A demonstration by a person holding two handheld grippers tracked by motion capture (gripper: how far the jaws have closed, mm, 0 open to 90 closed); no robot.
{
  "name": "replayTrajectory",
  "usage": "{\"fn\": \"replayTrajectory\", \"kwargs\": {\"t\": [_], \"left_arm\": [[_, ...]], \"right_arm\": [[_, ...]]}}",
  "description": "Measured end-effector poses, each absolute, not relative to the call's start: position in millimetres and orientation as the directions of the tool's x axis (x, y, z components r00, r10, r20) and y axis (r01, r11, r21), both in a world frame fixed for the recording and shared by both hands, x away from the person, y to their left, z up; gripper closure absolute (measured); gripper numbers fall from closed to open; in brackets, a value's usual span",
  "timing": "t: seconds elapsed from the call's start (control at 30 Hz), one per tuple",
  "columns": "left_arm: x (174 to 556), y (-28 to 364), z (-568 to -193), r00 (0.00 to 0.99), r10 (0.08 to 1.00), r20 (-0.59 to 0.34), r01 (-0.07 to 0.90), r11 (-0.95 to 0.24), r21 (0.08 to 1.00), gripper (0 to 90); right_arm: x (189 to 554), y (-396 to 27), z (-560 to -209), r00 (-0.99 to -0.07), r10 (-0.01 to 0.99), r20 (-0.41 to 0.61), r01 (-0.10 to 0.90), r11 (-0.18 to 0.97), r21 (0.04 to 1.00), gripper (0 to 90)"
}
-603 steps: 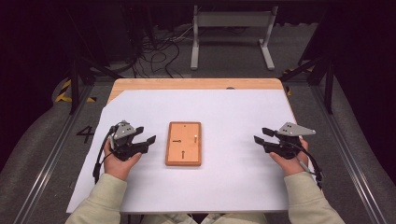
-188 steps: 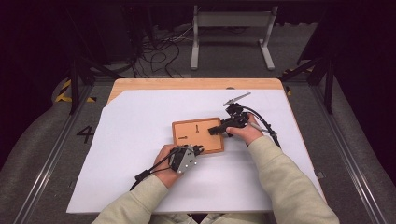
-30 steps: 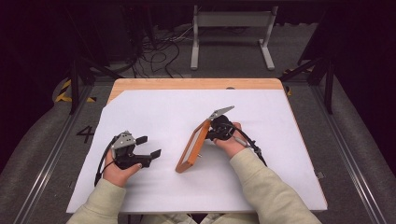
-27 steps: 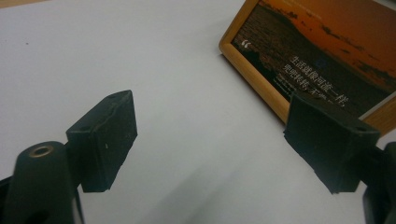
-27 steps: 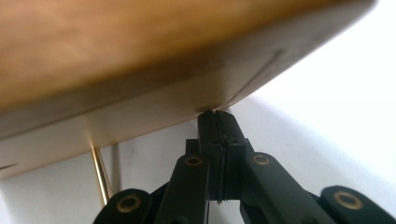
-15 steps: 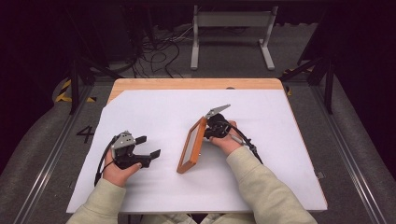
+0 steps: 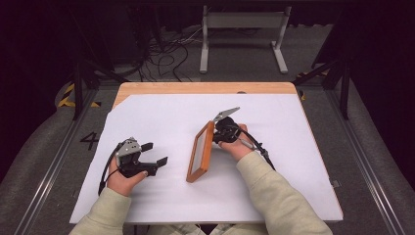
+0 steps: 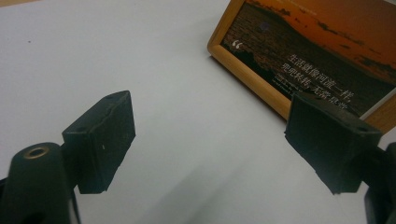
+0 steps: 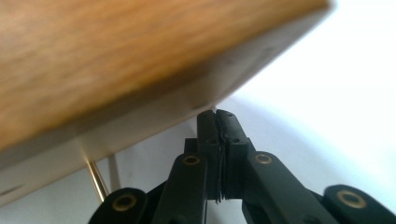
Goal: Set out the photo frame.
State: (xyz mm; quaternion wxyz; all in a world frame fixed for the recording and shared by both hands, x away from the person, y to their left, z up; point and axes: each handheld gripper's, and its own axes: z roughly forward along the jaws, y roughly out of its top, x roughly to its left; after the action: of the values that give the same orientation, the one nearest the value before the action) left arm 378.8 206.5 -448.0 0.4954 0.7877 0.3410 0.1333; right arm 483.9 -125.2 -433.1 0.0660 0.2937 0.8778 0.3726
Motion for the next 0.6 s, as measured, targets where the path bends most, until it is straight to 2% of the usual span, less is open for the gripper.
{"fn": "replayTrajectory", "kwargs": {"t": [0.3, 0.6], "left_arm": [[378, 208, -448, 0.733, 0.670, -0.119, 0.405, -0.288, 0.868, 16.6], [375, 200, -447, 0.755, 0.646, -0.111, 0.396, -0.314, 0.863, 21.2]], "right_arm": [[465, -143, -409, -0.802, 0.590, 0.090, 0.480, 0.549, 0.685, 75.0], [445, -156, -384, -0.795, 0.601, 0.081, 0.482, 0.545, 0.686, 68.3]]}}
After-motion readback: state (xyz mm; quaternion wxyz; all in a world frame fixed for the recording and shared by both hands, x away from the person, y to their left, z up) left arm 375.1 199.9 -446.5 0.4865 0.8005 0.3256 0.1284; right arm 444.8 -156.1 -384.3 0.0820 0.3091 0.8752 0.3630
